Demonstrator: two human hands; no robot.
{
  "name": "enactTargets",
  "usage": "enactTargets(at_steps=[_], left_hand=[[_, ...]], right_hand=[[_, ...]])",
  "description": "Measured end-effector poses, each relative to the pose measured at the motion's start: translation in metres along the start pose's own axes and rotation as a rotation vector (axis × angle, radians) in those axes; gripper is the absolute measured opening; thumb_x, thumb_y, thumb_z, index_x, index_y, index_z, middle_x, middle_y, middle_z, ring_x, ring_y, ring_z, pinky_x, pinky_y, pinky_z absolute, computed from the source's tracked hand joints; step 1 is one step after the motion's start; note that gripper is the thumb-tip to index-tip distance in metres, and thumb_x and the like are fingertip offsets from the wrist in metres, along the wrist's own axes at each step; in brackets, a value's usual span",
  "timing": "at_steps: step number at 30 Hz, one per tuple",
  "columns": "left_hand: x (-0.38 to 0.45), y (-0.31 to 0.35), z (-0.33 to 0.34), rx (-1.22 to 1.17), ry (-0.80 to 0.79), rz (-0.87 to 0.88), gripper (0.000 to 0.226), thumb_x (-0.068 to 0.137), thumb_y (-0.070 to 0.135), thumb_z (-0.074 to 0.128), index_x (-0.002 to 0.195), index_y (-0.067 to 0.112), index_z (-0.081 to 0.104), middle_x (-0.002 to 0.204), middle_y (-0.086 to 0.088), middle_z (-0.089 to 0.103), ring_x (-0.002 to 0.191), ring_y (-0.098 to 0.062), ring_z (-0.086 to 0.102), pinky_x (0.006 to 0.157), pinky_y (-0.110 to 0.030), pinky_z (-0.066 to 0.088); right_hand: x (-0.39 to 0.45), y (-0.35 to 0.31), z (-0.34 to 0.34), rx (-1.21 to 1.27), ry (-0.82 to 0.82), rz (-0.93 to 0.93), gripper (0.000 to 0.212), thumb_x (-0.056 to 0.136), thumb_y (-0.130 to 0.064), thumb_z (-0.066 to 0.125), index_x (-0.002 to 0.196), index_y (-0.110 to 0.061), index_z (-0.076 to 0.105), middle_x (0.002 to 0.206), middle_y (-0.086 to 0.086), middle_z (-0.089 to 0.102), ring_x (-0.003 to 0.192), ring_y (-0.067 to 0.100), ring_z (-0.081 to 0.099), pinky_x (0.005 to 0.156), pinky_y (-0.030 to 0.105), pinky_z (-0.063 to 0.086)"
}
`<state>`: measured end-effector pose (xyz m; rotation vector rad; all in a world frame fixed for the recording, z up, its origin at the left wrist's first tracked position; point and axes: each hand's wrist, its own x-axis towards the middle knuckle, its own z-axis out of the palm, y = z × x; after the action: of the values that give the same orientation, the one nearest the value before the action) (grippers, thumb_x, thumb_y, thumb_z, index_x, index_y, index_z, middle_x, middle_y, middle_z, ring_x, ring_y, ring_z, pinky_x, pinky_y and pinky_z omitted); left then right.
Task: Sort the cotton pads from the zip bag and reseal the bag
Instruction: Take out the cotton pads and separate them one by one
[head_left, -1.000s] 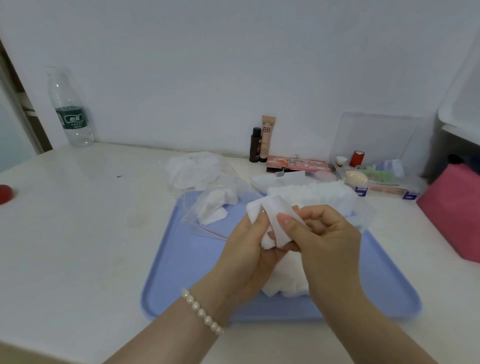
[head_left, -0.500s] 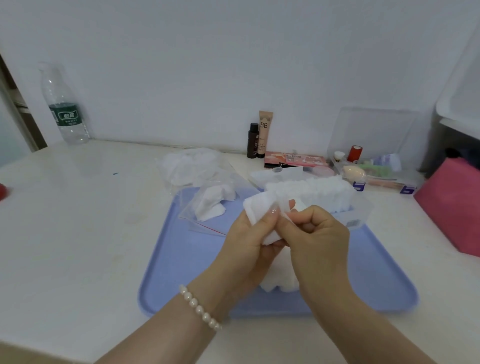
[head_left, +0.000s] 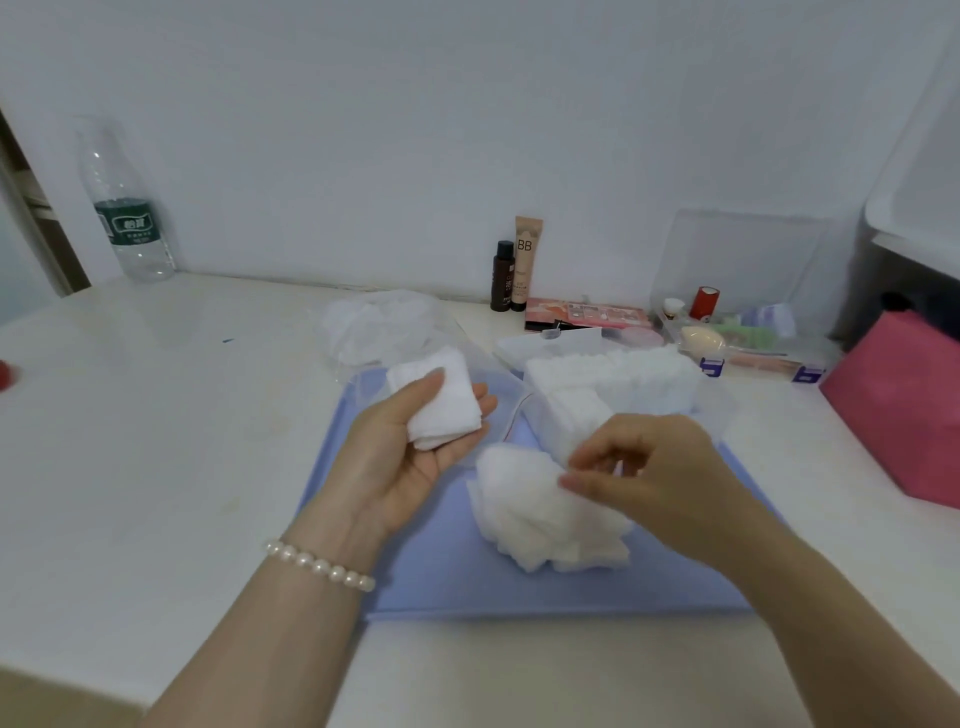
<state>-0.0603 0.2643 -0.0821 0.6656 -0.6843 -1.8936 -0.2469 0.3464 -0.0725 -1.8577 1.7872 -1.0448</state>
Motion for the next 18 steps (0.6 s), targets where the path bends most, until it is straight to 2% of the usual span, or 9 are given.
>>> enactTargets(at_steps=[1, 3, 5, 6, 10, 13, 14, 16, 18], left_hand=[[0.000, -0.001, 0.001, 0.019, 0.004, -0.008, 0.022, 0.090, 0.011, 0.053, 0.109, 0.001, 0.056, 0.087, -0.018, 0.072, 0.077, -0.025, 0.072, 0.073, -0.035, 0.057], [0.000, -0.004, 0.002, 0.061, 0.008, -0.017, 0.022, 0.088, 0.009, 0.056, 0.108, -0.001, 0.057, 0.087, -0.017, 0.073, 0.077, -0.024, 0.072, 0.072, -0.032, 0.058], [0.000, -0.006, 0.002, 0.080, 0.005, -0.020, 0.022, 0.086, 0.007, 0.058, 0.106, -0.002, 0.058, 0.089, -0.017, 0.073, 0.079, -0.024, 0.072, 0.071, -0.031, 0.058], [0.000, -0.007, 0.002, 0.082, -0.001, -0.023, 0.023, 0.085, 0.006, 0.058, 0.107, -0.002, 0.057, 0.091, -0.017, 0.073, 0.081, -0.024, 0.072, 0.070, -0.031, 0.059], [0.002, -0.008, 0.002, 0.104, -0.015, -0.040, 0.023, 0.083, 0.006, 0.059, 0.104, -0.004, 0.058, 0.092, -0.018, 0.072, 0.080, -0.025, 0.072, 0.071, -0.031, 0.058], [0.003, -0.010, 0.001, 0.115, -0.040, -0.045, 0.027, 0.078, 0.008, 0.060, 0.103, -0.004, 0.058, 0.094, -0.019, 0.072, 0.083, -0.026, 0.072, 0.074, -0.032, 0.056], [0.003, -0.011, 0.001, 0.123, -0.051, -0.049, 0.026, 0.080, 0.008, 0.059, 0.103, -0.003, 0.058, 0.095, -0.020, 0.072, 0.084, -0.027, 0.071, 0.074, -0.033, 0.056], [0.003, -0.013, 0.001, 0.135, -0.068, -0.057, 0.019, 0.085, 0.006, 0.056, 0.103, -0.002, 0.058, 0.096, -0.019, 0.072, 0.086, -0.026, 0.071, 0.073, -0.033, 0.057], [0.003, -0.015, 0.002, 0.148, -0.068, -0.057, 0.014, 0.089, 0.005, 0.053, 0.101, 0.000, 0.059, 0.096, -0.018, 0.072, 0.084, -0.025, 0.071, 0.073, -0.033, 0.056]], right_hand=[[-0.002, -0.001, 0.007, -0.104, -0.040, -0.021, 0.016, 0.066, -0.025, 0.082, 0.075, -0.022, 0.070, 0.072, -0.009, 0.064, 0.066, 0.001, 0.055, 0.062, 0.011, 0.040], [-0.003, 0.000, 0.019, -0.233, -0.109, -0.042, 0.034, 0.065, -0.036, 0.082, 0.093, -0.021, 0.069, 0.088, -0.009, 0.061, 0.081, 0.004, 0.054, 0.074, 0.017, 0.042], [-0.004, 0.001, 0.026, -0.276, -0.165, -0.040, 0.044, 0.066, -0.034, 0.081, 0.105, -0.024, 0.064, 0.098, -0.009, 0.057, 0.092, 0.008, 0.050, 0.082, 0.021, 0.041], [-0.004, 0.001, 0.026, -0.277, -0.176, -0.032, 0.042, 0.068, -0.030, 0.079, 0.106, -0.026, 0.062, 0.099, -0.010, 0.056, 0.093, 0.007, 0.049, 0.082, 0.020, 0.041], [-0.004, 0.005, 0.023, -0.102, -0.126, 0.036, 0.023, 0.073, -0.009, 0.067, 0.086, -0.027, 0.061, 0.085, -0.013, 0.061, 0.078, -0.003, 0.054, 0.070, 0.012, 0.044], [0.000, 0.008, 0.019, -0.054, -0.089, 0.050, 0.017, 0.079, -0.004, 0.062, 0.079, -0.021, 0.065, 0.075, -0.010, 0.064, 0.067, 0.001, 0.053, 0.063, 0.011, 0.041], [0.002, 0.009, 0.018, -0.048, -0.065, 0.055, 0.017, 0.081, -0.005, 0.061, 0.076, -0.020, 0.065, 0.071, -0.007, 0.063, 0.064, 0.003, 0.051, 0.062, 0.015, 0.040], [0.006, 0.011, 0.015, 0.013, 0.065, 0.055, 0.020, 0.084, -0.006, 0.062, 0.070, -0.019, 0.065, 0.066, -0.003, 0.062, 0.063, 0.010, 0.050, 0.062, 0.028, 0.042], [0.008, 0.009, 0.009, 0.216, 0.264, 0.051, 0.023, 0.086, -0.003, 0.061, 0.071, -0.021, 0.066, 0.063, -0.006, 0.065, 0.062, 0.008, 0.054, 0.062, 0.027, 0.047]])
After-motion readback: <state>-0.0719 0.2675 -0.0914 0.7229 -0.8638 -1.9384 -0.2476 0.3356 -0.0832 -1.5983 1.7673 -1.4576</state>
